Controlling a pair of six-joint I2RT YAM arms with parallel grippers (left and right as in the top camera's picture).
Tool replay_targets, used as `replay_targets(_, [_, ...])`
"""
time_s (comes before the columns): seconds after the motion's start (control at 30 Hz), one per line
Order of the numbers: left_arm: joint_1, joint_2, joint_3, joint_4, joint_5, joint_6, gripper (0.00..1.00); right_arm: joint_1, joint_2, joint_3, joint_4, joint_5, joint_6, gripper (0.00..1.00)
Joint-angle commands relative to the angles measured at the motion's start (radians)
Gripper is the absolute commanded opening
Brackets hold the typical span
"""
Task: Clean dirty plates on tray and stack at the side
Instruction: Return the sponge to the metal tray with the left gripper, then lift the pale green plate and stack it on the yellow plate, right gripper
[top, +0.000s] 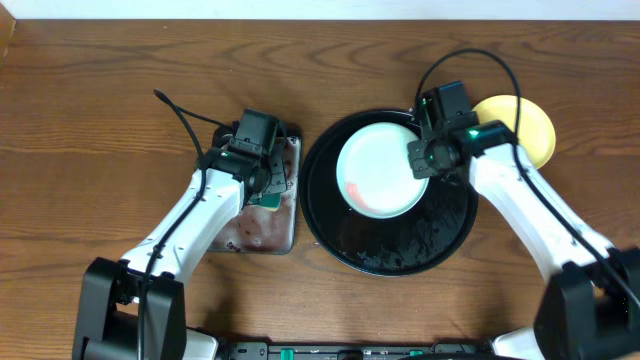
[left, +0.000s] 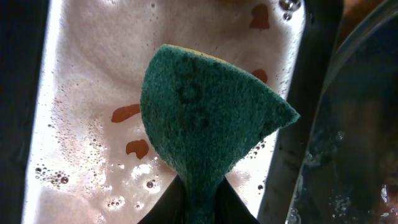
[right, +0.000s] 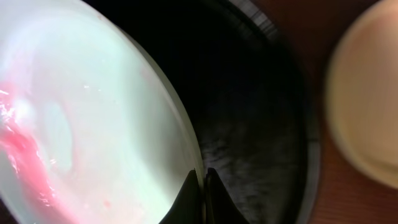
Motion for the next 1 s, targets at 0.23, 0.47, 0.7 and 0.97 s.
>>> replay_targets(0.23, [0.006, 0.017, -0.052, 0.069, -0.006, 0.094, 0.14, 0.121, -0.071, 0.014, -0.001, 0.472, -0.085, 0.01])
replay_targets(0.47, [0.007, 0.094, -0.052, 0.102, -0.006, 0.101, 0.14, 0.256, -0.079, 0.014, 0.014, 0.776, -0.104, 0.01])
replay_targets(0.7, [0.039, 0.138, -0.052, 0.121, -0.006, 0.101, 0.15, 0.348, -0.079, 0.014, 0.031, 0.926, -0.103, 0.01])
replay_targets(0.97, [0.062, 0.13, -0.051, 0.121, 0.06, 0.101, 0.66, 0.362, -0.079, 0.014, 0.063, 0.93, -0.103, 0.01])
